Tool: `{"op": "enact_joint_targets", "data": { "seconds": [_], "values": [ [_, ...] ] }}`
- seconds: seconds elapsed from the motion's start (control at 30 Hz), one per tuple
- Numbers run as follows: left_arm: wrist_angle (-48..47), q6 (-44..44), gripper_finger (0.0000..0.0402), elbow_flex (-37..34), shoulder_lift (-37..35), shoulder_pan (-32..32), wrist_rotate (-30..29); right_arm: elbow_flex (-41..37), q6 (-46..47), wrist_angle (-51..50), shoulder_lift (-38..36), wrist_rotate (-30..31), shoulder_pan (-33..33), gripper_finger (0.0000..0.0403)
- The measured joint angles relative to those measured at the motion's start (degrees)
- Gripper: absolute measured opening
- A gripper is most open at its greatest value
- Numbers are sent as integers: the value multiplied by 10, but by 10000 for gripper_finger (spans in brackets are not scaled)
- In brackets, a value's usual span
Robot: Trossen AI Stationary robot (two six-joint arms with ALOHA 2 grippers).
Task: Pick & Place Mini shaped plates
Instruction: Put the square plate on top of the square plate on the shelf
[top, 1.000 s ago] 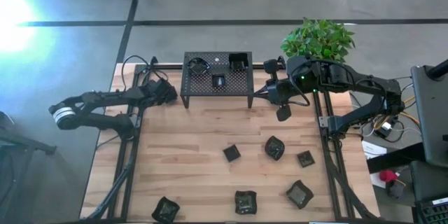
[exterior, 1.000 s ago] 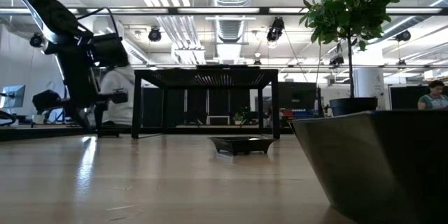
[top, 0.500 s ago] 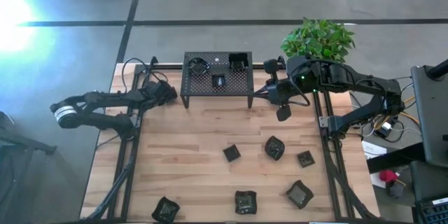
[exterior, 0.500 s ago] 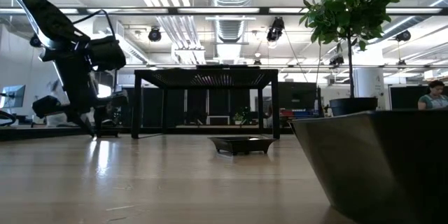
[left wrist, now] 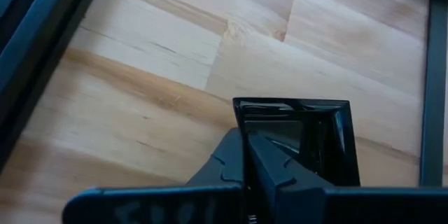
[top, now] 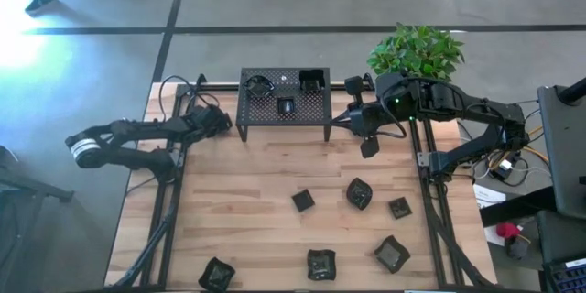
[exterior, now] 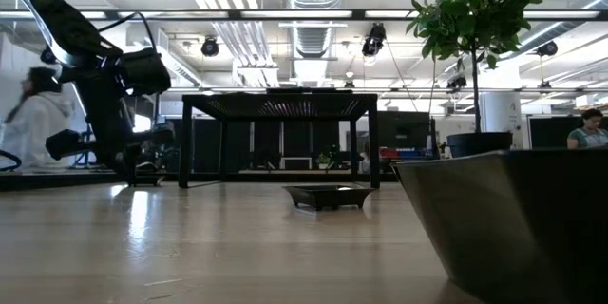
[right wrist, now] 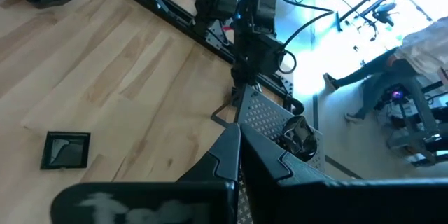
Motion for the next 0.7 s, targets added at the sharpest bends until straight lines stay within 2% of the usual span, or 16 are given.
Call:
{"op": "enact_joint_targets", "data": {
  "seconds": [0.7],
  "values": [
    [-23,67,0,7,-98,0,-24,0,42,0,0,0,0,8]
  ]
}}
